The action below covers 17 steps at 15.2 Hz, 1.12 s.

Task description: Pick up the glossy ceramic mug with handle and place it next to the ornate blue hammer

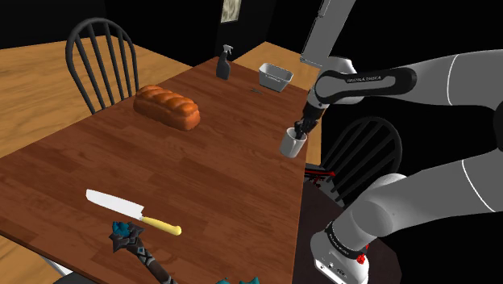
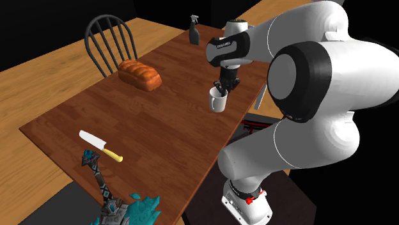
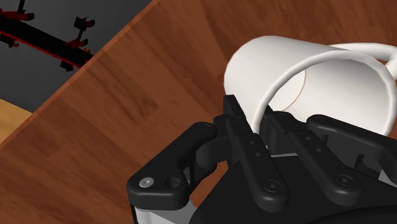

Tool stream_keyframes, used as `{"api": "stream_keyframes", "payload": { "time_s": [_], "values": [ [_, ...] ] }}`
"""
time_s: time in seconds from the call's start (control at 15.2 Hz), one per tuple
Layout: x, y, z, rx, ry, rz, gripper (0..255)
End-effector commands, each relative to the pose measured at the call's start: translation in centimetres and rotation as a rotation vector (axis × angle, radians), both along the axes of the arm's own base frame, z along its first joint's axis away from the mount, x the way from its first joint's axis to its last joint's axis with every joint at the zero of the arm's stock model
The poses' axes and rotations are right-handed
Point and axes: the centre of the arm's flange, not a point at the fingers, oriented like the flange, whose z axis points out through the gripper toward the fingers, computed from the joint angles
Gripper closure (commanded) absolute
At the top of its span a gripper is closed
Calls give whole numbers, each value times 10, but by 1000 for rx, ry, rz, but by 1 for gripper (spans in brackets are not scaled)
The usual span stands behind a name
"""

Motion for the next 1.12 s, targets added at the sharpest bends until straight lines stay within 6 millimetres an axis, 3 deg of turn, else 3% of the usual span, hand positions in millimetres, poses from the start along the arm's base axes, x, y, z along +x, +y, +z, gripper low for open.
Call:
{"api": "stream_keyframes", "payload": {
  "time_s": [0.0, 0.86, 1.06],
  "values": [
    [0, 1, 9, 0, 0, 0, 255],
    [0, 1, 77, 0, 0, 0, 255],
    [13, 39, 77, 0, 0, 0, 255]
  ]
}}
